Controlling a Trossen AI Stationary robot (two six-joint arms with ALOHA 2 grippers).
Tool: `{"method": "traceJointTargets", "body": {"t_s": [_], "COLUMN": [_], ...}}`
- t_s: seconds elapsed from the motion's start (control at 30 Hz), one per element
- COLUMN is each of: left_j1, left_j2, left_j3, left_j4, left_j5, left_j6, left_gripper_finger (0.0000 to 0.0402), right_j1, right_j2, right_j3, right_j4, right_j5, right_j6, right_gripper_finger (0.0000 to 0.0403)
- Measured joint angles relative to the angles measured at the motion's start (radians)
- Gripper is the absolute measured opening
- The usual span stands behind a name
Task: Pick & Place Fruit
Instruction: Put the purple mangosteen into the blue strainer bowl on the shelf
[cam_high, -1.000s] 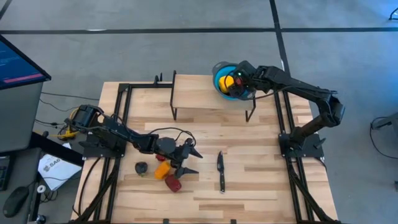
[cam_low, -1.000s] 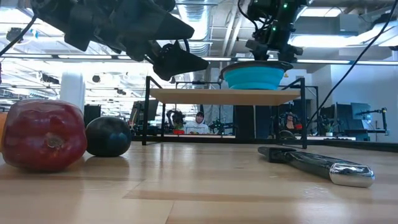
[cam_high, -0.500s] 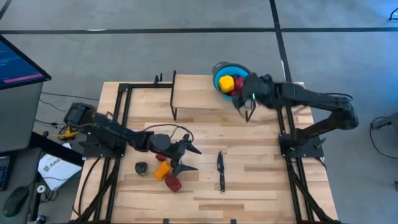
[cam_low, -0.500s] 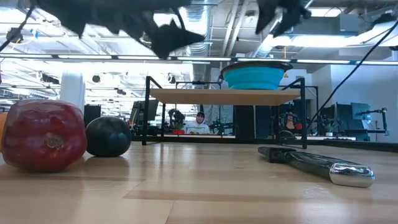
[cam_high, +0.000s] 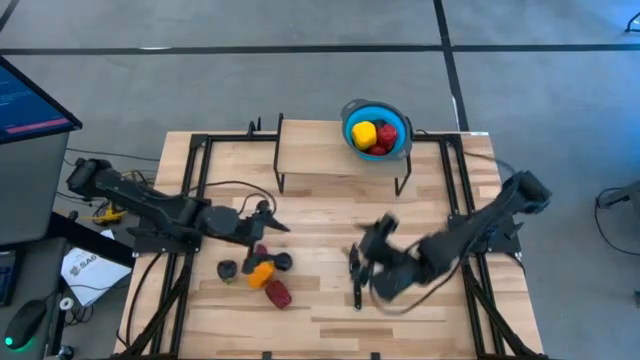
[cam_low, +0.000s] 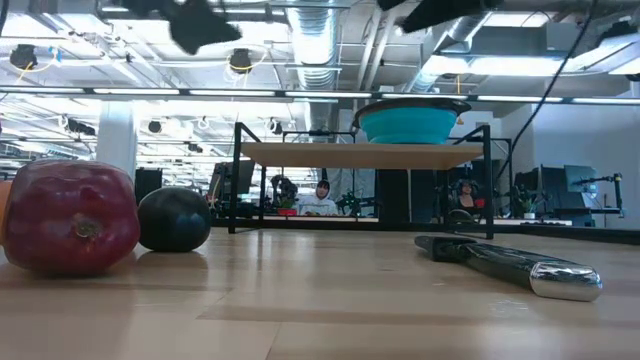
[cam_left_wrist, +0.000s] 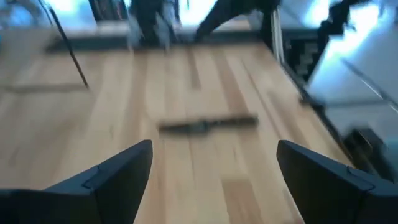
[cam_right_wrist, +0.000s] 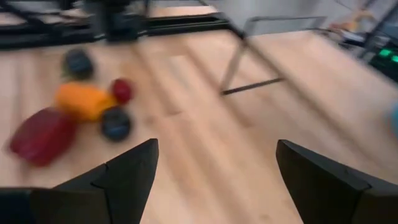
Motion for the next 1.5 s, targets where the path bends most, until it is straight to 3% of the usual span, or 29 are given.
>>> {"method": "traceJointTargets", "body": {"t_s": [0.2,0.3,0.43,0.57,0.83,1.0,1.2,1.5], "left_j1": [-0.126,-0.178,-0.239,-0.286,-0.362,-0.389,-0.396,-0.393], "left_j2": [-0.033,-0.034,-0.033,-0.010,0.065,0.104,0.139,0.133], "left_j3": [0.000,0.000,0.000,0.000,0.000,0.000,-0.037,-0.167], "left_j4": [-0.249,-0.302,-0.403,-0.490,-0.575,-0.686,-0.751,-0.678], "left_j5": [-0.091,-0.107,-0.109,-0.110,-0.093,-0.033,0.012,0.096], "left_j6": [-0.145,-0.238,-0.342,-0.444,-0.693,-0.913,-1.079,-1.256], "left_gripper_finger": [0.0337,0.0337,0.0337,0.0337,0.0337,0.0337,0.0337,0.0337], "right_j1": [0.059,0.056,0.040,0.023,-0.078,-0.146,-0.178,-0.170], "right_j2": [0.221,0.304,0.364,0.377,0.379,0.391,0.393,0.391], "right_j3": [0.000,0.000,-0.001,-0.002,-0.149,-0.230,-0.237,-0.237], "right_j4": [0.231,0.328,0.378,0.404,0.972,1.224,1.258,1.242], "right_j5": [-0.010,-0.072,-0.195,-0.247,-0.431,-0.454,-0.469,-0.482], "right_j6": [0.029,0.033,0.027,-0.003,-0.252,-0.290,-0.323,-0.324], "right_gripper_finger": [0.0317,0.0315,0.0307,0.0297,0.0290,0.0290,0.0290,0.0291]}}
